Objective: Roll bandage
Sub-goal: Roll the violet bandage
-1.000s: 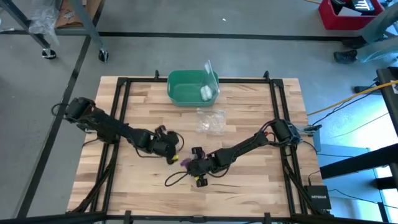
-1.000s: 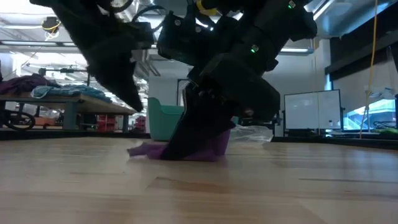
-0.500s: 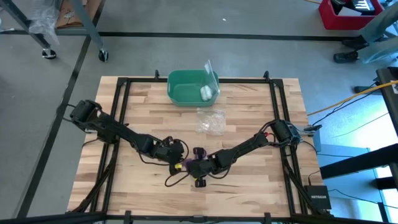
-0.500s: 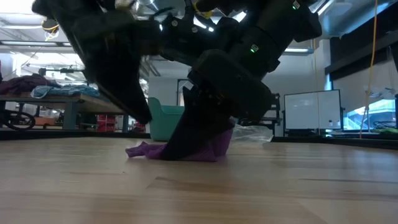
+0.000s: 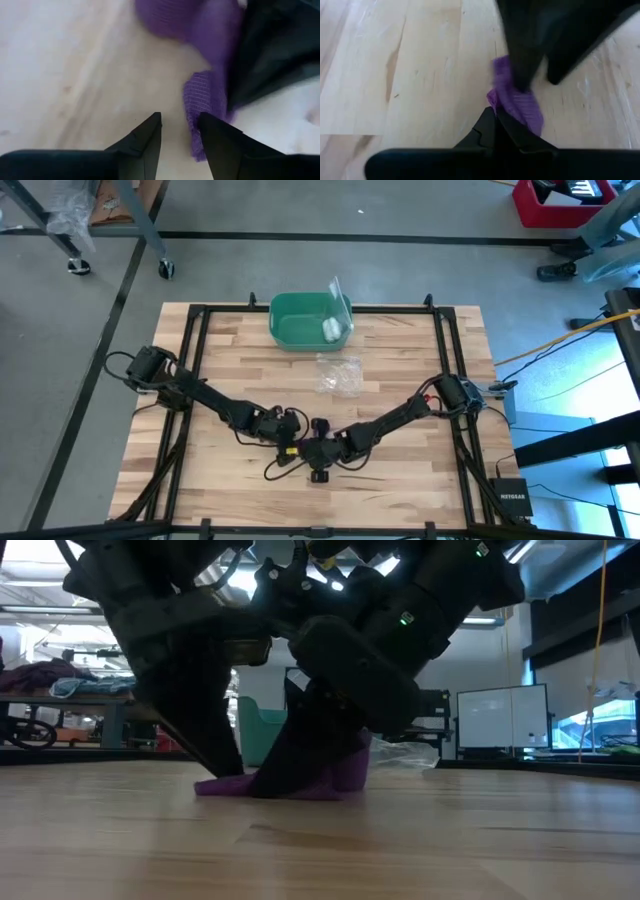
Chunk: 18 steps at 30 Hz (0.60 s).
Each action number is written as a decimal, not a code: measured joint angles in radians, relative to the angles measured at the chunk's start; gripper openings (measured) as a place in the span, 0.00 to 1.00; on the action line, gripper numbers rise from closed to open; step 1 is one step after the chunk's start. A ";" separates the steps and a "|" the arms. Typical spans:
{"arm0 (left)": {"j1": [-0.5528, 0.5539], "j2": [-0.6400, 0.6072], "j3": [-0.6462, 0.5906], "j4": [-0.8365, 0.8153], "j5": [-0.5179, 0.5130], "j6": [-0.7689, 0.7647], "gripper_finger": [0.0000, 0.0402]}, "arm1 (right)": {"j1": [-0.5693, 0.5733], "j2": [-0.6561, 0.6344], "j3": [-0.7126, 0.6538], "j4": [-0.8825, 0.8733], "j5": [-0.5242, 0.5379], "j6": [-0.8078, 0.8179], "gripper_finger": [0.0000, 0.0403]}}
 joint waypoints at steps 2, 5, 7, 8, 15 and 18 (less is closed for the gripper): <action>0.000 0.000 0.000 -0.001 0.024 0.015 0.32 | 0.003 0.000 0.000 0.000 0.005 0.014 0.01; 0.000 0.000 0.000 -0.004 0.028 0.044 0.29 | 0.011 0.001 0.000 0.001 0.022 0.027 0.01; 0.000 0.000 0.000 0.003 0.029 0.058 0.26 | 0.016 0.001 0.000 0.001 0.042 0.041 0.01; 0.000 0.000 0.000 0.008 0.033 0.067 0.24 | 0.020 0.001 0.000 0.001 0.048 0.049 0.01; -0.003 0.005 0.000 0.021 0.048 0.169 0.03 | 0.027 0.001 0.000 0.001 0.080 0.075 0.01; -0.003 0.006 0.000 0.013 0.031 0.182 0.01 | 0.027 0.001 0.000 0.001 0.081 0.076 0.01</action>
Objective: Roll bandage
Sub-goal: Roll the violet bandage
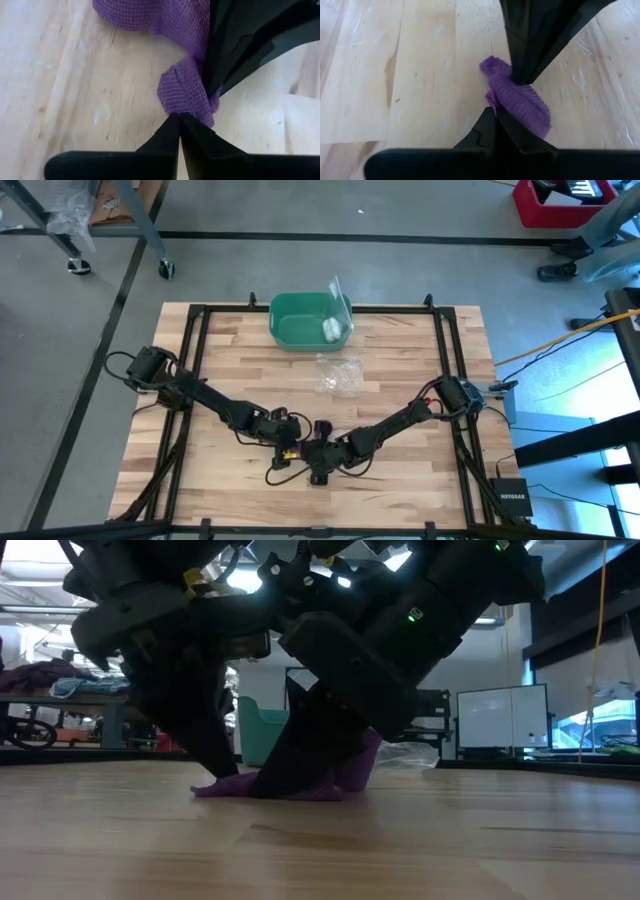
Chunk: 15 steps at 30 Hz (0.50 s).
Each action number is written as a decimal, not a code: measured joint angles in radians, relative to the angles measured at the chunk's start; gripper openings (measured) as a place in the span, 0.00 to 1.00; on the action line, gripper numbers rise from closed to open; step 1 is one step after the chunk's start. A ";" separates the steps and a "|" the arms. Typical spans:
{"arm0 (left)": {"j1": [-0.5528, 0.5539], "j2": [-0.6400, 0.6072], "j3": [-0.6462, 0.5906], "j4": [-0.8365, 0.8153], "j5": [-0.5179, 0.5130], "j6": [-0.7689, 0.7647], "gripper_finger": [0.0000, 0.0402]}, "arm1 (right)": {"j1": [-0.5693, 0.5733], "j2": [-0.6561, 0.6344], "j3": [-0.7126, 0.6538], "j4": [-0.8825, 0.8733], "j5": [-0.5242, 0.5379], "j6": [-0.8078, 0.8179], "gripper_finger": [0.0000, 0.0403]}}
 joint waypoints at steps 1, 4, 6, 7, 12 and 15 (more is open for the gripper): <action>-0.004 -0.001 0.001 -0.008 -0.025 0.002 0.01 | 0.000 0.000 0.000 0.000 0.000 0.001 0.01; -0.018 -0.018 0.001 -0.074 -0.141 0.002 0.00 | 0.010 0.000 0.000 -0.003 0.012 0.041 0.01; -0.019 -0.028 0.001 -0.140 -0.198 -0.003 0.00 | 0.026 0.000 0.000 -0.004 0.015 0.050 0.01; -0.018 -0.030 0.003 -0.186 -0.237 -0.016 0.00 | 0.034 0.000 0.000 -0.003 0.016 0.053 0.01; -0.016 -0.031 0.002 -0.383 -0.322 -0.054 0.00 | 0.067 0.000 0.000 -0.005 0.016 0.098 0.01; -0.017 -0.038 0.003 -0.405 -0.320 -0.070 0.00 | 0.073 0.000 0.000 -0.009 0.028 0.108 0.01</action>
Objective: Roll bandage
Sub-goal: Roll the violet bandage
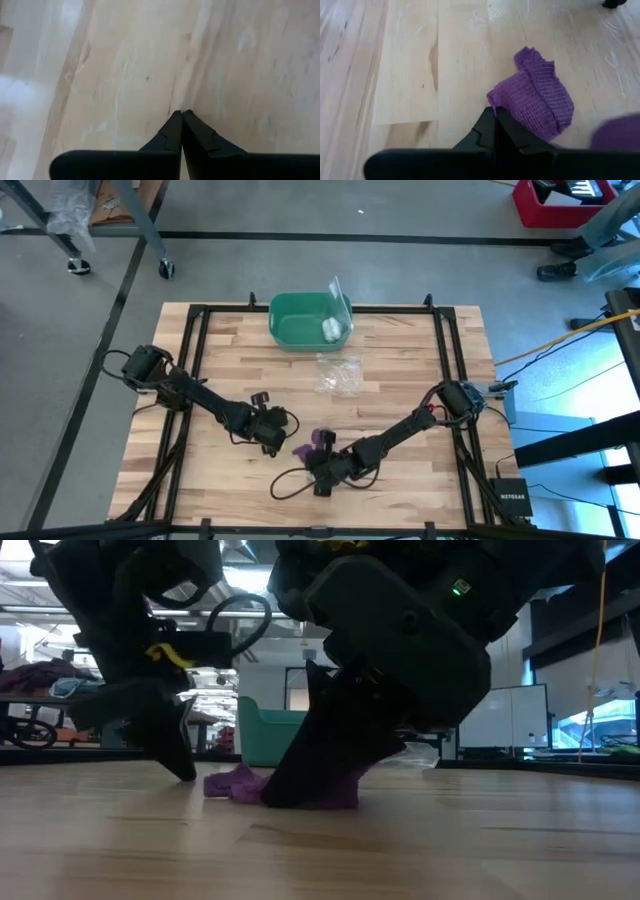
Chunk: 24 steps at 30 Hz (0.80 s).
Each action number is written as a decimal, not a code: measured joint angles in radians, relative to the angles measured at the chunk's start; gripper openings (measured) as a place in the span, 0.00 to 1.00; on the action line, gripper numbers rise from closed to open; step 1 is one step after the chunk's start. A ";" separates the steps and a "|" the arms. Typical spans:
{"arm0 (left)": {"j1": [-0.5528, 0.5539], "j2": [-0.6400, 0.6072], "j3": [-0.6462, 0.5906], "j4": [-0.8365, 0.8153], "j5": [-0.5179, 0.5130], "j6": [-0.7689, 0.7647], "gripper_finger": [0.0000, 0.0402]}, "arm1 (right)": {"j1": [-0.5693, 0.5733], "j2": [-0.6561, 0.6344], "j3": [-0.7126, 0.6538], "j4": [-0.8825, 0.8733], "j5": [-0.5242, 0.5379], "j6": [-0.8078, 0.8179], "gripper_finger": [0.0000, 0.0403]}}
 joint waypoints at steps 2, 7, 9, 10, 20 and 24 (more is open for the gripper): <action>-0.007 -0.014 0.003 0.023 0.024 0.019 0.00 | -0.001 0.000 0.000 0.001 0.003 0.000 0.01; -0.031 -0.056 0.010 0.256 0.151 0.027 0.03 | -0.002 0.000 0.000 0.003 0.006 0.009 0.01; -0.043 -0.050 0.010 0.343 0.206 0.052 0.07 | -0.002 0.000 0.000 0.002 0.007 0.015 0.01; -0.048 -0.040 0.010 0.385 0.211 0.066 0.10 | -0.002 0.000 0.000 0.002 0.008 0.015 0.01; -0.105 0.068 0.010 0.481 0.196 0.196 0.34 | -0.002 0.000 0.000 0.005 0.031 0.026 0.01; -0.122 0.096 0.010 0.482 0.125 0.230 0.33 | -0.002 0.000 0.000 0.005 0.033 0.026 0.01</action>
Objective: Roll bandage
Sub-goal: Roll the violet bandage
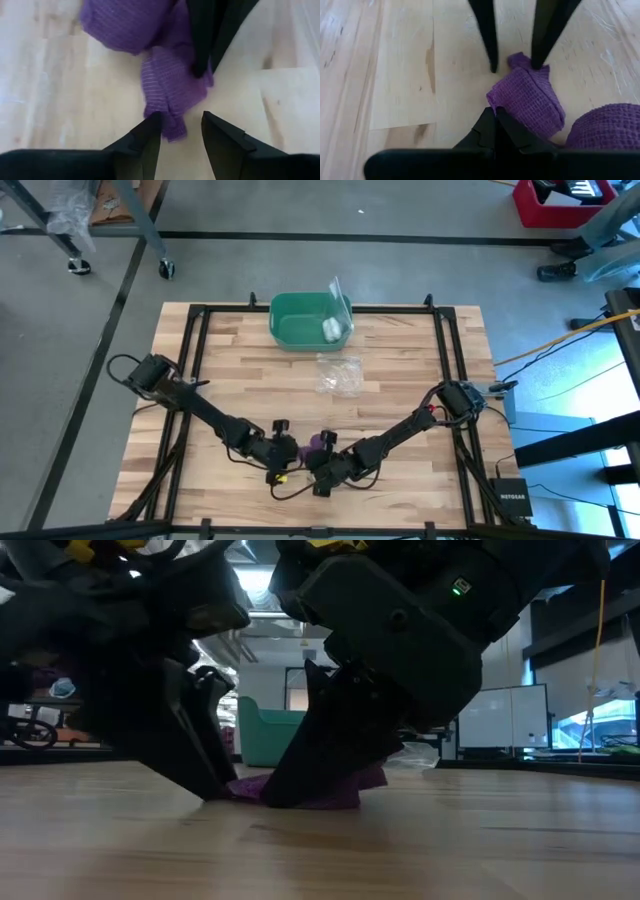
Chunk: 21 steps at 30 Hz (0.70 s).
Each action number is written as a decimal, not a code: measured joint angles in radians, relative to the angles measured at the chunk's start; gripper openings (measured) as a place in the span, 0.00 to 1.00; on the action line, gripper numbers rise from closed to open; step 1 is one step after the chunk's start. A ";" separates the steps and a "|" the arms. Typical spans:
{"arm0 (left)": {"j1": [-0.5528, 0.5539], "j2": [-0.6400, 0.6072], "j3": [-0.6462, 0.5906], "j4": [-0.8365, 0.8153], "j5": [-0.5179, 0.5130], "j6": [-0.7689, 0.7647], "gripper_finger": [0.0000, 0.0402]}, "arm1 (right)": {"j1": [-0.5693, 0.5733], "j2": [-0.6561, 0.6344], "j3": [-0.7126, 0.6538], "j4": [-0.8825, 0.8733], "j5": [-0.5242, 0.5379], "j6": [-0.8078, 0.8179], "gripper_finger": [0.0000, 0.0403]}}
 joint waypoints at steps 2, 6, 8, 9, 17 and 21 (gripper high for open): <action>-0.001 0.009 0.000 0.005 -0.022 0.011 0.32 | 0.000 0.000 0.000 0.000 0.000 0.000 0.01; 0.004 0.006 0.000 0.005 -0.026 0.023 0.30 | 0.000 0.000 0.000 0.001 0.000 0.000 0.01; 0.005 -0.009 0.000 -0.011 -0.027 0.045 0.29 | 0.000 0.000 0.000 0.001 -0.001 0.000 0.01; 0.005 -0.020 0.005 -0.029 -0.025 0.052 0.29 | 0.000 0.000 0.000 0.001 0.000 0.000 0.01; 0.012 -0.079 0.051 -0.097 -0.020 0.098 0.25 | 0.000 0.000 0.000 0.002 -0.009 0.013 0.01; 0.014 -0.026 0.050 -0.077 -0.016 0.090 0.24 | 0.000 0.000 0.000 0.002 -0.009 0.014 0.01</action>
